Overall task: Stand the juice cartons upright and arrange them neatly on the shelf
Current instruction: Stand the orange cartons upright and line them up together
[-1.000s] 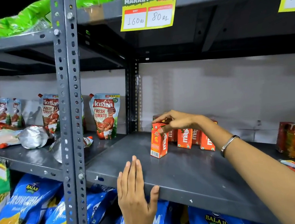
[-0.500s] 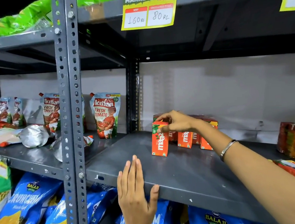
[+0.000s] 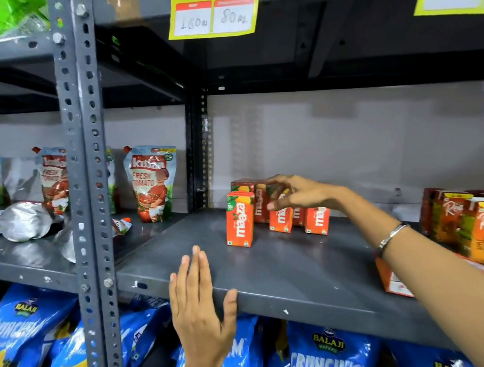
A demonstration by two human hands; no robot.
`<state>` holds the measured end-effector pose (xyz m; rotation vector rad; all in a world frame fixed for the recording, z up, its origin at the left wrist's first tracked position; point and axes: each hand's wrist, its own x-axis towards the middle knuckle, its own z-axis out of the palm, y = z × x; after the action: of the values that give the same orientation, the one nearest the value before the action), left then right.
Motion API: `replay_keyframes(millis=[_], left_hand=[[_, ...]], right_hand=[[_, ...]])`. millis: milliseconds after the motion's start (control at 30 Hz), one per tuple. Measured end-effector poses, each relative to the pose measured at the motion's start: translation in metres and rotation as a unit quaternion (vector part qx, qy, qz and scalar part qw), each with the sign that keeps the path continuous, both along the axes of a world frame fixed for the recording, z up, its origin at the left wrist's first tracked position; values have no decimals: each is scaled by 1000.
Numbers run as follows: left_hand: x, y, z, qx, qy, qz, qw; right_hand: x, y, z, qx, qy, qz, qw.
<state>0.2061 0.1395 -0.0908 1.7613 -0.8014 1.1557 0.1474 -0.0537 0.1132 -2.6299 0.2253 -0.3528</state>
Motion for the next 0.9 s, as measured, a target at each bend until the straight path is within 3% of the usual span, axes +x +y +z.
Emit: replay_keyframes(millis=[200,400,700,900], left_hand=[[-10,-10,-1,-24,2,6,1000],[-9,-12,-1,-36,-4,26,999],[-10,-10,0,-31,-1,32,999],[-10,-8,0,-15,17,22,999]], right_hand=[[-107,-57,-9,29,114,-97,988],[-166,-86,-23,73,238,-188,950],[-166,-84,-33,117,147,-110,976],[-158,-67,-22,217,44,-46,974]])
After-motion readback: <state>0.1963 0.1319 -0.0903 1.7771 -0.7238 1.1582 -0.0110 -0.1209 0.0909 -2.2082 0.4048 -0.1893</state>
